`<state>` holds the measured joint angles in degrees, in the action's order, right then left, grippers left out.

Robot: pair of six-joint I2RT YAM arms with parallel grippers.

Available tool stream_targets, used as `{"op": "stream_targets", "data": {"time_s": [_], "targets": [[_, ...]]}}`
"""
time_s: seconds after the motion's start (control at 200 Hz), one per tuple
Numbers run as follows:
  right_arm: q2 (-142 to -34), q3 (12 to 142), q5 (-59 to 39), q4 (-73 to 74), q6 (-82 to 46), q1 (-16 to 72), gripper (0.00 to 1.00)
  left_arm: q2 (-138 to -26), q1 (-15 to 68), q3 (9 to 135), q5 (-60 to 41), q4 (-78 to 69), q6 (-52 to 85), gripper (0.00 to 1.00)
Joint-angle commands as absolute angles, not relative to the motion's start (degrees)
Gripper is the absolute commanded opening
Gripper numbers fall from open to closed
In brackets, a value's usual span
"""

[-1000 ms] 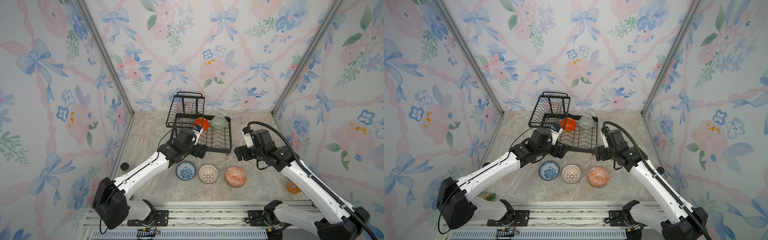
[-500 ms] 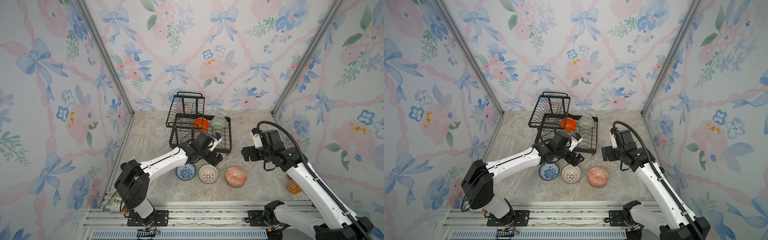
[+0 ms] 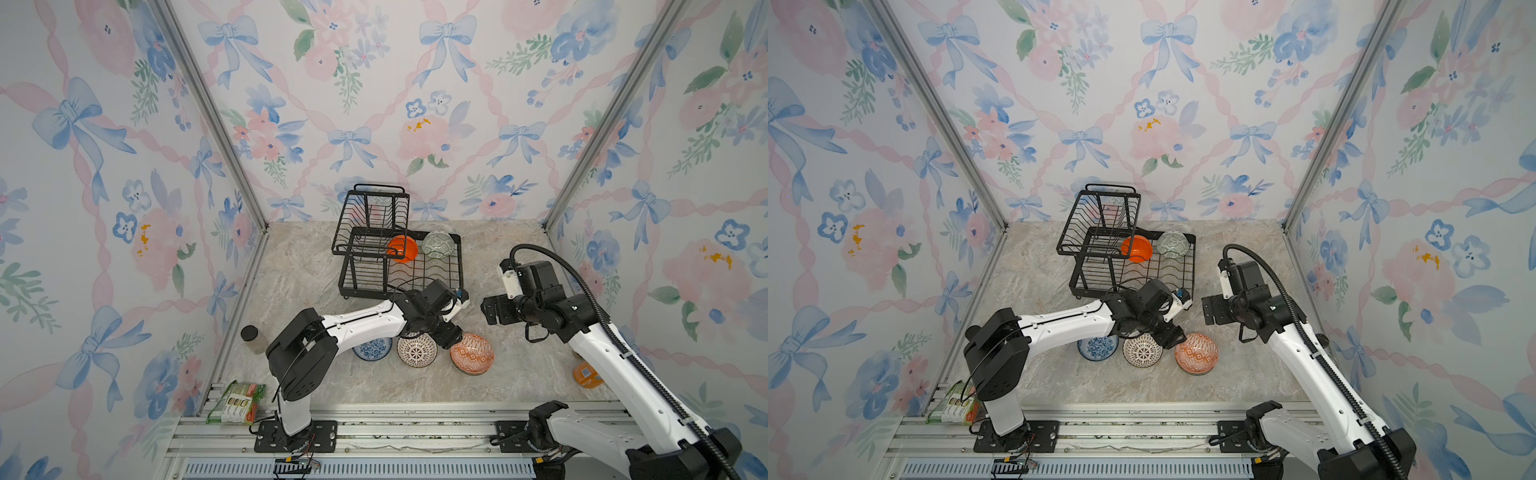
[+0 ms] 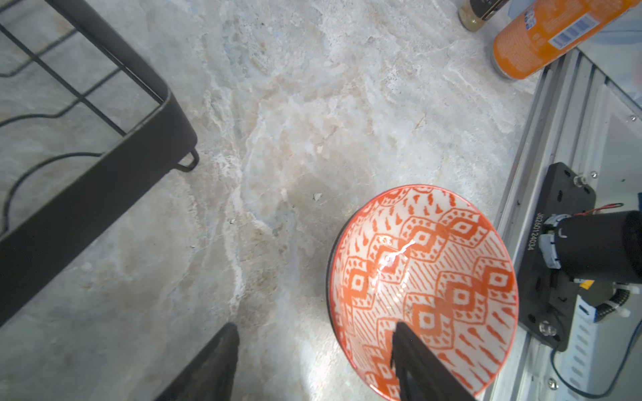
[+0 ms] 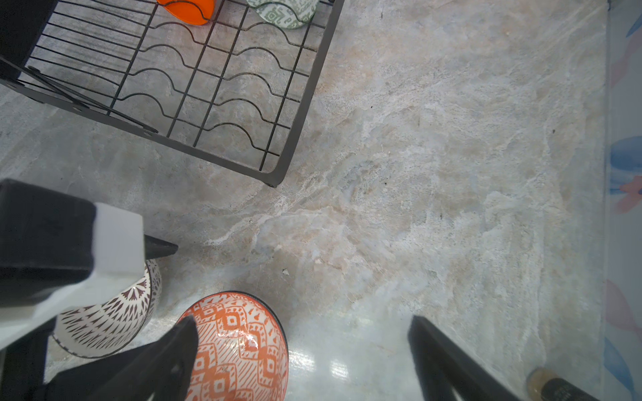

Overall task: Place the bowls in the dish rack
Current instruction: 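Move the left gripper over the red-patterned bowl while the right gripper hovers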

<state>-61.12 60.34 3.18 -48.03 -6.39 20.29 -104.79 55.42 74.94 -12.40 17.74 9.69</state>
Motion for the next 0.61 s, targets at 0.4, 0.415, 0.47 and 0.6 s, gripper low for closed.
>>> {"op": "stream_targets", "data": {"time_s": [0.4, 0.415, 0.47, 0.6], "targets": [[-57.8, 58.4, 3.0, -47.4, -5.7, 20.1, 0.97, -109.4, 57.3, 77.4, -11.6, 18.8, 11.0, 0.42], [-57.8, 58.3, 3.0, -47.4, -5.7, 20.1, 0.97, -109.4, 57.4, 77.4, -11.5, 18.8, 11.0, 0.40], [-57.9, 58.4, 3.0, -47.3, -5.6, 20.1, 0.97, -109.7, 57.8, 77.5, -11.3, 18.8, 11.1, 0.31], [-58.2, 58.4, 3.5, -47.3, -5.5, 20.9, 0.97, -110.3, 58.2, 77.6, -10.6, 18.8, 11.2, 0.20]]}}
